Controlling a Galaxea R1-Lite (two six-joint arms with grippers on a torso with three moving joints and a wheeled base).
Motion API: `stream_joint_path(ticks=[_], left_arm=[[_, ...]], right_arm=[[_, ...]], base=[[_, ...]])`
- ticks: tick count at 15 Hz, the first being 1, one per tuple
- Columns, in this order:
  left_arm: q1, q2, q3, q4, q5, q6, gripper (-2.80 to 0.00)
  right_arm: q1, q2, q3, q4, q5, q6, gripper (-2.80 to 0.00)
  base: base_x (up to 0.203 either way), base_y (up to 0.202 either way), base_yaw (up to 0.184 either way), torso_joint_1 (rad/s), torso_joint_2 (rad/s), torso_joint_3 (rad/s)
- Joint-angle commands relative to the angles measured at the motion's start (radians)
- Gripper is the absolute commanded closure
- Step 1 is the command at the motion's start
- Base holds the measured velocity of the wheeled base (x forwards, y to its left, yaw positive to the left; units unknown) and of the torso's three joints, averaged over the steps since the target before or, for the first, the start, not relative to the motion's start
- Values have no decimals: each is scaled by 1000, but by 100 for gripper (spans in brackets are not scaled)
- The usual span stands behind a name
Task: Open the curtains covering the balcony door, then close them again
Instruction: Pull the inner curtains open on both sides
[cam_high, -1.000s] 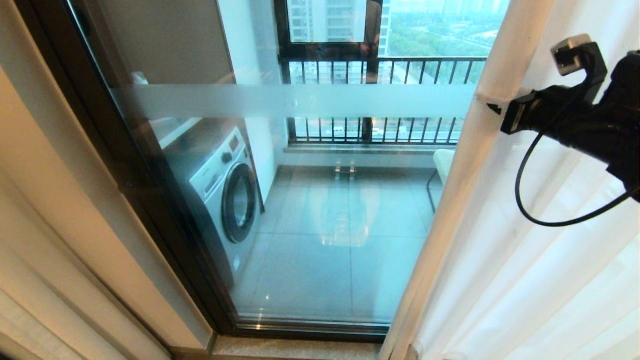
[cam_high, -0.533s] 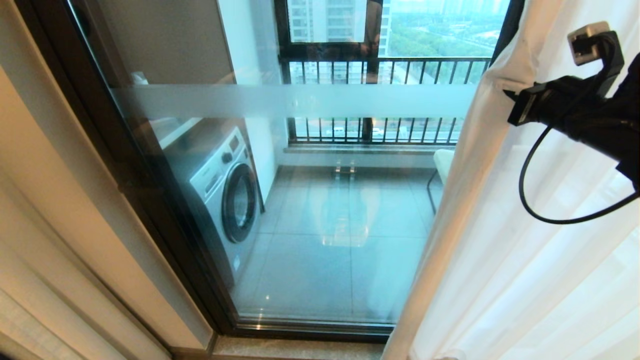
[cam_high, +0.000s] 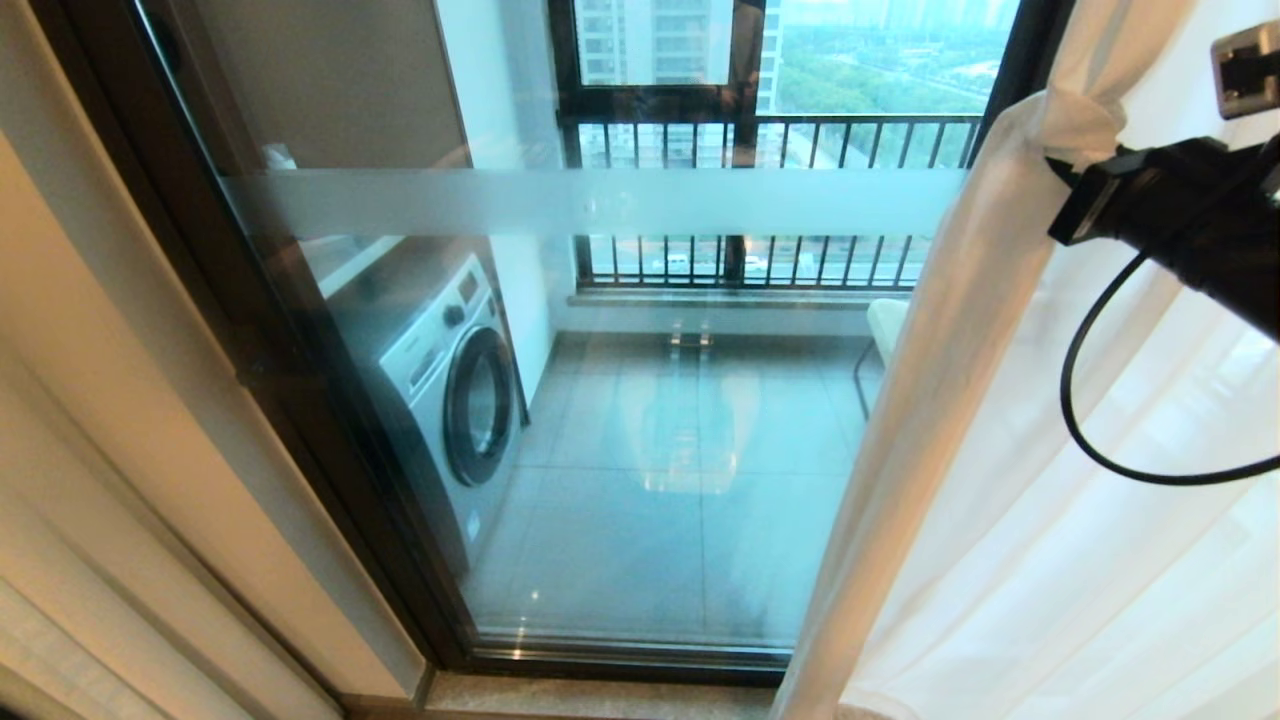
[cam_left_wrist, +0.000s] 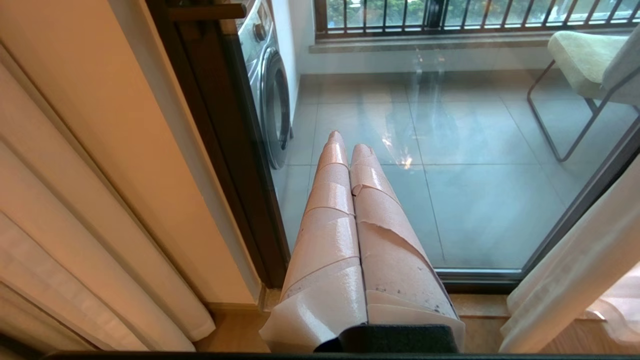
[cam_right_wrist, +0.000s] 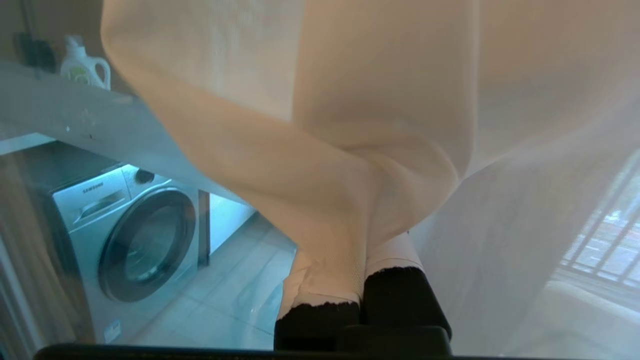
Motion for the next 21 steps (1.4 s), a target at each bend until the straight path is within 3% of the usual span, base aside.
stream_joint_path(ticks=[1,5,21], left_arm=[[1,1,0,0,0,1,0],[1,1,0,0,0,1,0],[1,1,0,0,-5,1,0]], right_arm=[[5,-52,17,-8,-32,-1,0],[5,-78,28,-8,-89,-1,0],[3,-172,149,-5,-90,14,0]], base=[[0,0,0,0,0,0],[0,0,0,0,0,0],[0,0,0,0,0,0]])
